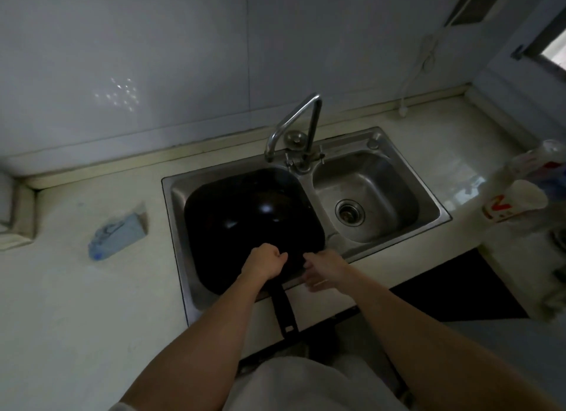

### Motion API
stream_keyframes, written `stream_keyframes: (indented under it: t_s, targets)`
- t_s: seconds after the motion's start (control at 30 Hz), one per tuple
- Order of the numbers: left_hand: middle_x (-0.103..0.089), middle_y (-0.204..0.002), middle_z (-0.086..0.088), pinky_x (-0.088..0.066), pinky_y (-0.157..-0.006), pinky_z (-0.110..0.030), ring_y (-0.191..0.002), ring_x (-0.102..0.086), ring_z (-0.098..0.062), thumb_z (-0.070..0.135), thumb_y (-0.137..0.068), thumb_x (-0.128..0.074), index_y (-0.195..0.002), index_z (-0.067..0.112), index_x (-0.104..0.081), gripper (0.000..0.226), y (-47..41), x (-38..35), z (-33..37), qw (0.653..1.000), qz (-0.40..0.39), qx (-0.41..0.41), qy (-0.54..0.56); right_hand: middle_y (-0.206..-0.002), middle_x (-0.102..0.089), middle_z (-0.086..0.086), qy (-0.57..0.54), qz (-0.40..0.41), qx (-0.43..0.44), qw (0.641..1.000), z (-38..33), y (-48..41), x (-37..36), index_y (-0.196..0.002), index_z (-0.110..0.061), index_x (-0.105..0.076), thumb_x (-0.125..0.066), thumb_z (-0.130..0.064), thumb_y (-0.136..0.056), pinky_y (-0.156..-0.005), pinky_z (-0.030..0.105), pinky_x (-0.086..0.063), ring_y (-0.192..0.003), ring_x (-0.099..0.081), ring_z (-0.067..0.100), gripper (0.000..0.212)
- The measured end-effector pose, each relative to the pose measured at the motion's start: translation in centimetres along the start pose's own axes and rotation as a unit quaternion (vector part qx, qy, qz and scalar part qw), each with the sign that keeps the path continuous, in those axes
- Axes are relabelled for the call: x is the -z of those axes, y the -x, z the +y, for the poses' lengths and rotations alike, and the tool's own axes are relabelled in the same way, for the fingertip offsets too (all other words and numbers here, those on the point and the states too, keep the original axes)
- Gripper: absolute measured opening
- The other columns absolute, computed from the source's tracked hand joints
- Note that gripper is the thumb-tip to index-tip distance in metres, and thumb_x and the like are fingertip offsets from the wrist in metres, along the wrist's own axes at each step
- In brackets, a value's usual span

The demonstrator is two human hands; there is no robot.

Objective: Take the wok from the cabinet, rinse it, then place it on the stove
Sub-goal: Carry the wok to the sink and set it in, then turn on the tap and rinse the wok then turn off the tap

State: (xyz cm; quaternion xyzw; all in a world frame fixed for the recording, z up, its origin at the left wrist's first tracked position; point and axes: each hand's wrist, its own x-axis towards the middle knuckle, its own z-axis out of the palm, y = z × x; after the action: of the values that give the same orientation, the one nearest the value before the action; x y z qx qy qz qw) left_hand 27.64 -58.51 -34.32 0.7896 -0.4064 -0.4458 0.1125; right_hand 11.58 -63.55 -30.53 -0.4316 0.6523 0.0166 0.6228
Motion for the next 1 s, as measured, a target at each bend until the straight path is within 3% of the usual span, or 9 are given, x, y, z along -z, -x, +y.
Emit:
stream_keyframes:
  t_s: [0.07, 0.17, 0.33, 0.5, 0.6, 0.73, 0.83, 1.0]
  targets:
    - [-0.065, -0.071, -0.003, -0.048, -0.061, -0.03, -0.066, -0.063, -0.018, 0.044, -0.099, -0.055, -0.065, 0.02, -0.062, 0.042, -0.3, 0.4, 1.6, 1.0, 0.018, -0.003, 0.023, -0.074, -0.068, 0.015, -0.027, 0.019, 0.01, 0.999, -1.6, -1.7, 2.1, -0.098, -0.001, -0.06, -0.054, -0.03, -0.102, -0.057, 0.036, -0.058, -0.054, -0.063, 0.026, 0.03]
    - [-0.073, -0.082, -0.006, -0.054, -0.072, -0.034, -0.075, -0.069, -0.021, 0.044, -0.101, -0.052, -0.079, 0.015, -0.071, 0.041, -1.4, 1.7, 4.8, 0.998, 0.049, -0.012, 0.041, -0.072, -0.065, 0.015, -0.055, 0.027, 0.037, 0.997, -4.6, -4.2, 5.3, -0.097, 0.0, -0.06, -0.052, -0.025, -0.103, -0.052, 0.032, -0.052, -0.053, -0.061, 0.025, 0.027]
    - [-0.072, -0.084, -0.002, -0.052, -0.072, -0.033, -0.079, -0.068, -0.02, 0.042, -0.101, -0.052, -0.089, 0.019, -0.069, 0.031, -4.1, 2.9, 11.6, 0.992, 0.113, -0.02, 0.057, -0.069, -0.066, 0.016, -0.059, 0.018, 0.093, 0.994, -8.8, -8.2, 10.8, -0.092, 0.005, -0.067, -0.051, -0.017, -0.1, -0.057, 0.033, -0.055, -0.057, -0.062, 0.027, 0.029]
    - [-0.073, -0.096, -0.003, -0.056, -0.087, -0.043, -0.09, -0.068, -0.023, 0.038, -0.098, -0.056, -0.099, 0.018, -0.067, 0.023, -7.1, 1.9, 16.0, 0.986, 0.156, -0.01, 0.066, -0.07, -0.063, 0.015, -0.029, -0.014, 0.097, 0.995, -11.9, -11.2, 14.5, -0.091, -0.002, -0.064, -0.05, -0.013, -0.099, -0.052, 0.029, -0.051, -0.058, -0.06, 0.024, 0.02]
    - [-0.072, -0.108, -0.007, -0.055, -0.09, -0.042, -0.099, -0.068, -0.027, 0.033, -0.099, -0.055, -0.108, 0.016, -0.067, 0.023, -8.2, 1.3, 18.0, 0.984, 0.17, -0.007, 0.05, -0.078, -0.066, 0.015, 0.002, -0.031, 0.1, 0.994, -13.5, -12.8, 15.4, -0.091, -0.002, -0.065, -0.05, -0.018, -0.101, -0.06, 0.033, -0.056, -0.066, -0.064, 0.024, 0.024]
    - [-0.071, -0.112, -0.011, -0.053, -0.083, -0.039, -0.101, -0.067, -0.031, 0.031, -0.098, -0.051, -0.109, 0.018, -0.067, 0.023, -9.6, 1.1, 19.5, 0.987, 0.161, 0.004, -0.026, -0.086, -0.07, 0.015, 0.016, -0.031, 0.113, 0.993, -15.8, -15.3, 15.6, -0.094, -0.004, -0.068, -0.054, -0.025, -0.101, -0.074, 0.042, -0.063, -0.073, -0.068, 0.026, 0.026]
    - [-0.069, -0.115, -0.012, -0.054, -0.084, -0.042, -0.103, -0.067, -0.034, 0.033, -0.098, -0.048, -0.108, 0.021, -0.066, 0.024, -10.8, 1.7, 20.1, 0.984, 0.157, 0.017, -0.086, -0.088, -0.071, 0.015, 0.037, -0.026, 0.125, 0.991, -17.5, -16.9, 16.2, -0.095, -0.005, -0.068, -0.055, -0.028, -0.101, -0.072, 0.038, -0.062, -0.073, -0.068, 0.025, 0.026]
    - [-0.064, -0.123, -0.01, -0.05, -0.087, -0.043, -0.111, -0.064, -0.035, 0.033, -0.1, -0.045, -0.12, 0.019, -0.061, 0.029, -13.1, 2.8, 20.6, 0.964, 0.21, 0.046, -0.159, -0.089, -0.073, 0.013, 0.041, -0.031, 0.134, 0.99, -19.9, -19.1, 16.3, -0.101, -0.007, -0.065, -0.058, -0.04, -0.099, -0.084, 0.043, -0.062, -0.079, -0.074, 0.025, 0.034]
